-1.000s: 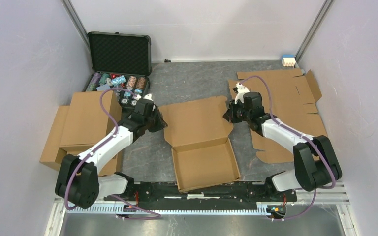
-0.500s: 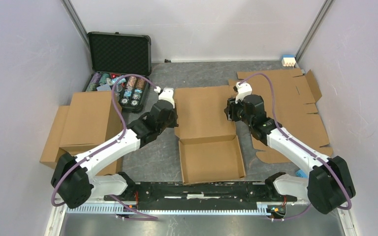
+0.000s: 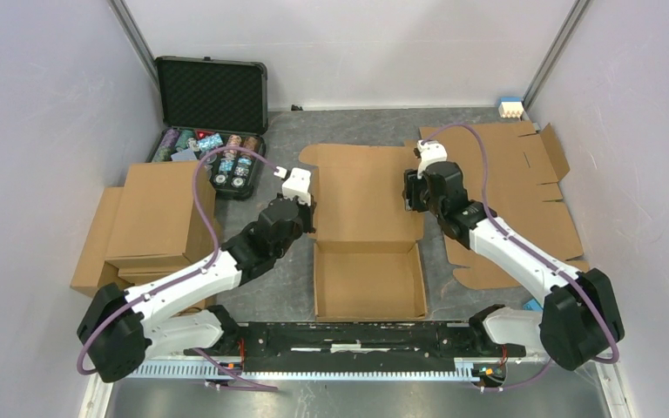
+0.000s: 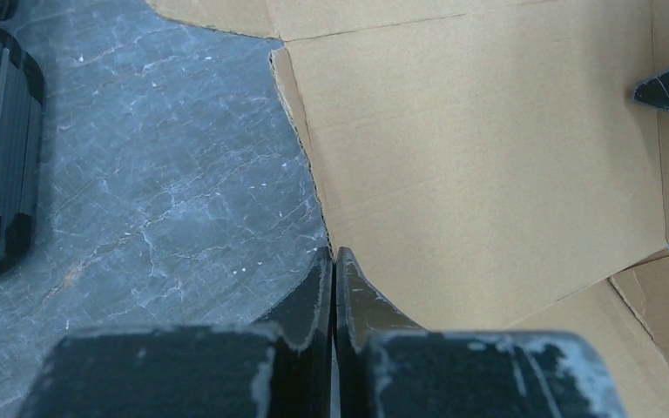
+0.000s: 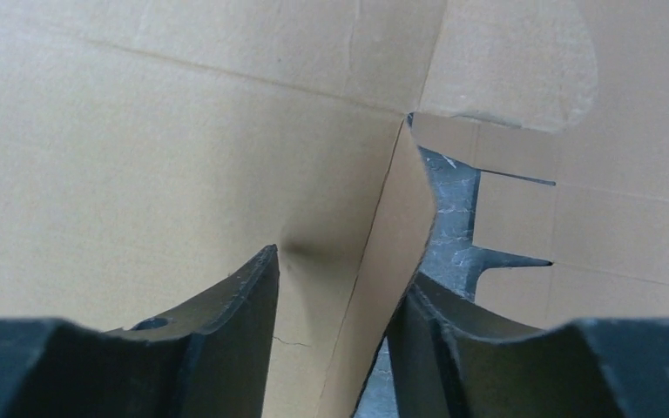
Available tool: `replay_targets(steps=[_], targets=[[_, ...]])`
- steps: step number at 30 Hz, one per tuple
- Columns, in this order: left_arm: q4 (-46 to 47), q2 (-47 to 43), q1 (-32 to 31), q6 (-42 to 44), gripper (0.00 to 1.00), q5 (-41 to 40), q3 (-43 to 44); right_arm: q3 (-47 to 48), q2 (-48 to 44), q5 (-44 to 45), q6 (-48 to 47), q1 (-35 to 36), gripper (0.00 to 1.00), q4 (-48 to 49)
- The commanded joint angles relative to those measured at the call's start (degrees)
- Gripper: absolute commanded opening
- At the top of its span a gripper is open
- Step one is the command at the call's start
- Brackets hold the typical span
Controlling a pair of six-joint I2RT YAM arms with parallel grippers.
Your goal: Fold the paper box
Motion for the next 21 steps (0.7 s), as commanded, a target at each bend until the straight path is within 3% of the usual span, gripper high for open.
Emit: replay_targets(steps=[1,5,7,9,16,21], targets=[[8.87,-3.31,-1.35,5.29,0.02,-2.29,-2.77,2.43,-1.59,3.54,1.12,0.16,0.48,-0.53],[8.67,-3.87,-1.44,4.07,0.04,-2.86,-3.59,1.64,-3.69,3.33,0.43,0.15,0.29,0.59],[6.45,-3.97,-1.38,0.4,0.16,-4.09,-3.06,0.19,-5.17,1.4,-0.79,0.17,0.21,2.93],[2.46,-3.61,-0.69,-4.03,0.34,-5.13,-1.4,-1.25,-6.69,1.21,-1.44,0.16,0.14,4.6],[-11.21,-1.63,10.69,-13.67,0.52,11.6,6.99,-6.51,-12.61,1.18,-3.76,0.26,0.01,10.84],[-15.16,-1.17,13.14,-13.86,0.6,14.72,11.19,-8.49,-14.21,-0.21,-4.59,0.26,0.0,13.09]])
